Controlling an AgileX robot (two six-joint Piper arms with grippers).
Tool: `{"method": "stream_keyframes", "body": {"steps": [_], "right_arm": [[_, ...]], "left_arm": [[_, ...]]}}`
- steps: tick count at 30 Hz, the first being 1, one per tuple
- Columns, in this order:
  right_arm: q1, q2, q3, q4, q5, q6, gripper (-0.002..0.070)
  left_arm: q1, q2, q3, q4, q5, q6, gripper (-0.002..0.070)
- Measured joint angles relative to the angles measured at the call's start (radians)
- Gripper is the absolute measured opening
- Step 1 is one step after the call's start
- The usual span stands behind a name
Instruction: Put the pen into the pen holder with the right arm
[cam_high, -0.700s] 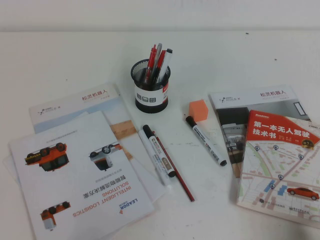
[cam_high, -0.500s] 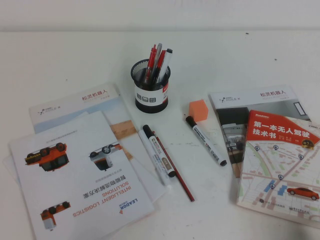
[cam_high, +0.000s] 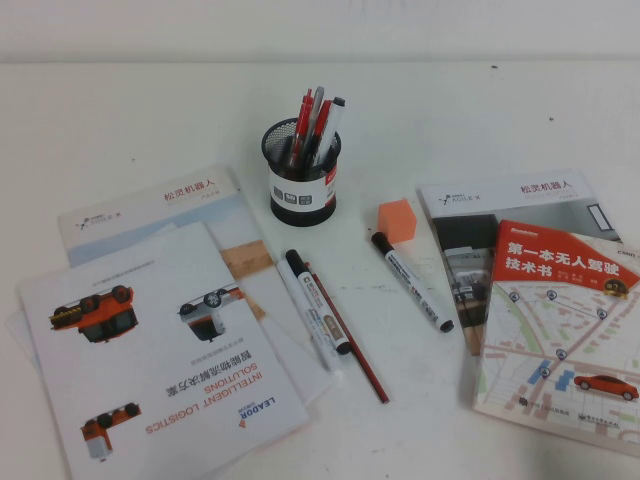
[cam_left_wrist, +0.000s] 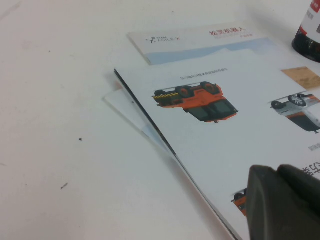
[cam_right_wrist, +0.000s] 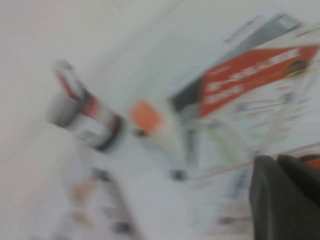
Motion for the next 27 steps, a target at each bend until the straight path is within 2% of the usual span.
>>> {"method": "stream_keyframes", "body": {"steps": [4,6,18,27], "right_arm": [[0.000,0.000,0.002,0.428,-0.047,0.000,-0.0020],[0.000,0.000,0.002,0.534,-0.060,0.000,-0.0020],[0.000,0.000,0.002,0.468,-0.068,-0.028,-0.0020],[0.000,0.000,0.002,0.392,0.040,-0.072,-0.0020]], "left_arm": [[0.000,0.000,0.000,0.000,0.000,0.000,-0.0003],[0.000,0.000,0.000,0.000,0.000,0.000,-0.0003],[0.000,0.000,0.000,0.000,0.000,0.000,-0.0002],[0.000,0.000,0.000,0.000,0.000,0.000,-0.0003]]}}
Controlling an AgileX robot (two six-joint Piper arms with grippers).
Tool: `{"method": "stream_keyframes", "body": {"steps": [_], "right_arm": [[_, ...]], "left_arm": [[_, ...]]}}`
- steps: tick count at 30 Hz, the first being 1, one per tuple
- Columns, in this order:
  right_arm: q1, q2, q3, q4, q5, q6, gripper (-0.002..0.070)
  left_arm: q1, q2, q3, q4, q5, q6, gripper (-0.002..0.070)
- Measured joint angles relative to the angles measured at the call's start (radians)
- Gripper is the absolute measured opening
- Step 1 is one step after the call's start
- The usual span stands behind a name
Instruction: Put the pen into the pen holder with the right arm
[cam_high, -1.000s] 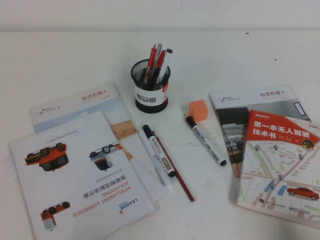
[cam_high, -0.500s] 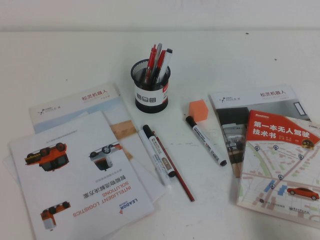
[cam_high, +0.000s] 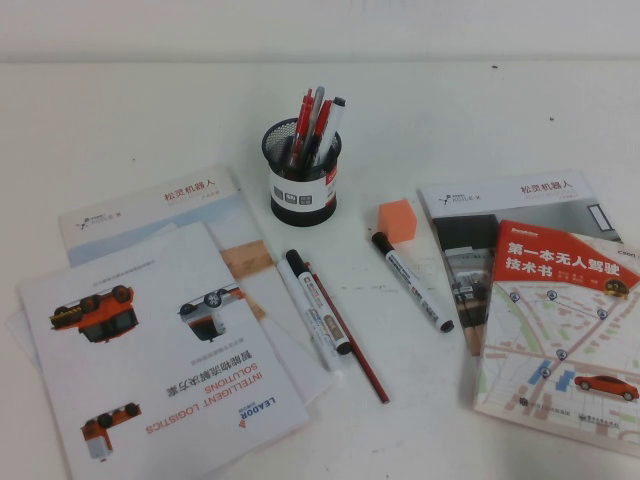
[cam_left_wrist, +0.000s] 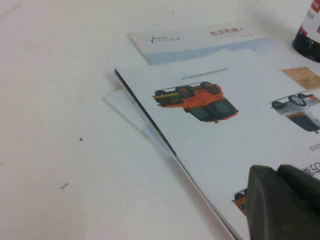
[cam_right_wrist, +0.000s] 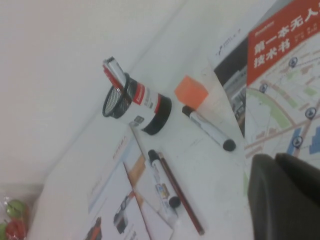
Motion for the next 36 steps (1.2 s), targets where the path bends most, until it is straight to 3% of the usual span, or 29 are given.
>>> {"method": "stream_keyframes", "body": {"steps": [7,13,17,28,36], "right_arm": [[0.000,0.208,-0.204,-0.066,0.059,-0.033,-0.0020],[0.000,0.690,-0.621,-0.311,0.312,-0.159,-0.0020],[0.013,0.974,-0.827,-0.370,0.472,-0.259,-0.0020],[0.335,1.626,-1.208,-0.683,0.633,-0.258,-0.0020],[0.433,2.022,-1.652,-0.780,0.843,-0.263,-0.0016]], "left_arm": [[0.000,0.000,0.000,0.000,0.000,0.000,-0.0003],[0.000,0.000,0.000,0.000,0.000,0.000,-0.0002],[0.000,0.000,0.000,0.000,0.000,0.000,-0.0002],[0.000,0.000,0.000,0.000,0.000,0.000,-0.0003],[0.000,0.000,0.000,0.000,0.000,0.000,-0.0002]]}}
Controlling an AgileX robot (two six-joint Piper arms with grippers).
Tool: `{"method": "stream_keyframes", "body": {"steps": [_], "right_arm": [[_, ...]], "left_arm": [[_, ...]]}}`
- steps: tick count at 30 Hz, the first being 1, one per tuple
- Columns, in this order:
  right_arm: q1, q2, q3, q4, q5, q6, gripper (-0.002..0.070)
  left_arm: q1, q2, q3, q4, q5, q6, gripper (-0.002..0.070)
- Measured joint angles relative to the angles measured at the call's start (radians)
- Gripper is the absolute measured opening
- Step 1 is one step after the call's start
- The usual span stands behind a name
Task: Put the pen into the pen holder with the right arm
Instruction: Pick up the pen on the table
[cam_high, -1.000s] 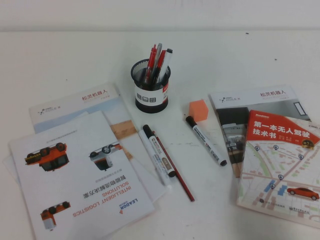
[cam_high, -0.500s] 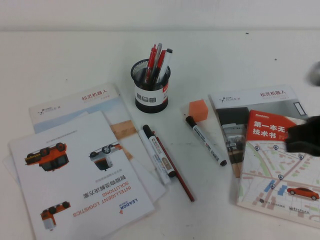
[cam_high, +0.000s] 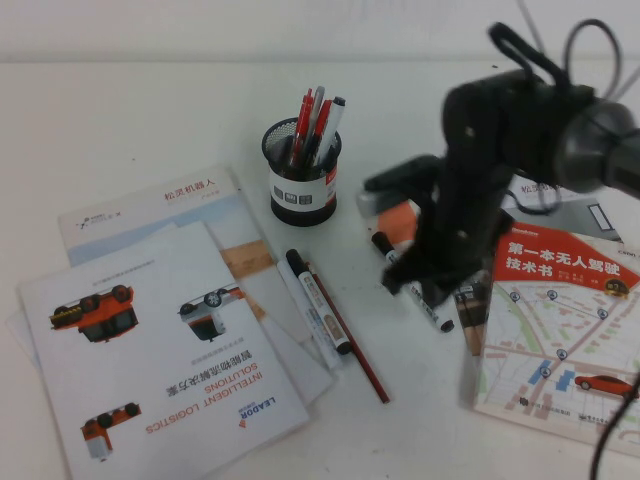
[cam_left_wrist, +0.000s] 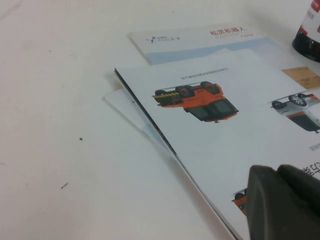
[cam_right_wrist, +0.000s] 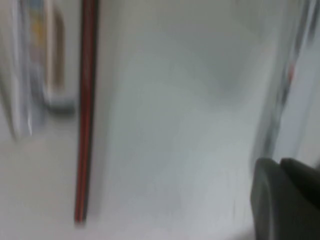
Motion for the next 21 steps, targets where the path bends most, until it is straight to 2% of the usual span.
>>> {"method": "stream_keyframes", "body": {"steps": [4,12,16,21], "right_arm": [[0.007,0.095,-0.164,0.006,0.008,-0.020,0.0048],[0.011,0.145,-0.266,-0.021,0.020,-0.029,0.0369],[0.011,0.167,-0.268,-0.029,0.025,-0.029,0.0390],[0.015,0.191,-0.268,-0.048,0.008,-0.032,0.0356]], "left_arm": [[0.000,0.000,0.000,0.000,0.000,0.000,-0.0002],[0.000,0.000,0.000,0.000,0.000,0.000,-0.0002],[0.000,0.000,0.000,0.000,0.000,0.000,-0.0003],[0.000,0.000,0.000,0.000,0.000,0.000,-0.0003]]}}
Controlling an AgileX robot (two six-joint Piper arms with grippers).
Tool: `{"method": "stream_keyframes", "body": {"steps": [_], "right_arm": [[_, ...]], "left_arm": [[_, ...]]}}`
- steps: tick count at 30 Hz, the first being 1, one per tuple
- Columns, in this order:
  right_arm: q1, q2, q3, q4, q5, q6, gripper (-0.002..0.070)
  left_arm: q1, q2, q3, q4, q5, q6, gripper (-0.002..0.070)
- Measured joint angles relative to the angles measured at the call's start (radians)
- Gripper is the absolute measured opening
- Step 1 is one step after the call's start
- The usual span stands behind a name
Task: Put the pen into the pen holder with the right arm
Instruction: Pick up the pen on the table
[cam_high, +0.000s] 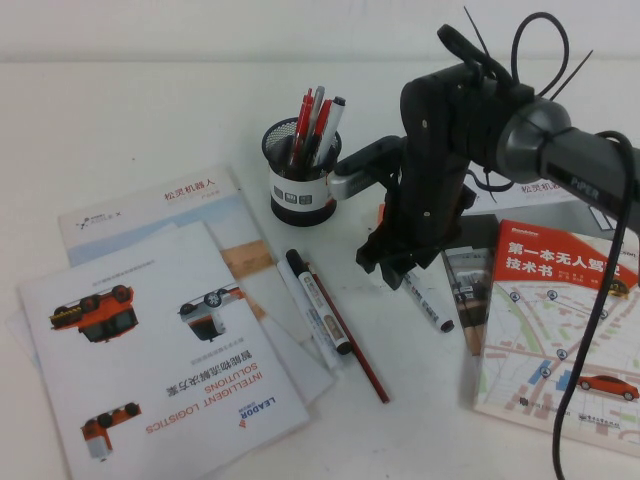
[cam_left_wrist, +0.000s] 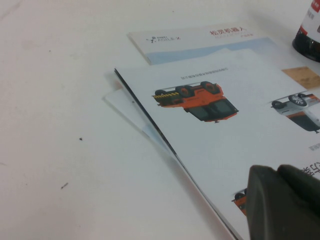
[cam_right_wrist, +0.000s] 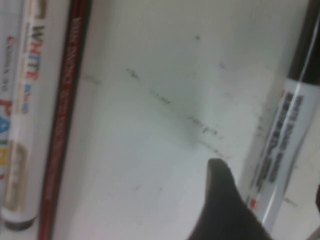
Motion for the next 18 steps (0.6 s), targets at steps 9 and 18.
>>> {"method": "stream_keyframes", "body": {"steps": [9,18], "right_arm": [[0.000,0.028,0.000,-0.026,-0.037,0.000,0.0306],[0.000,0.052,-0.005,-0.020,-0.041,-0.039,0.0270]], "left_arm": [[0.000,0.000,0.000,0.000,0.000,0.000,-0.0002],[0.000,0.000,0.000,0.000,0.000,0.000,-0.0002]]}}
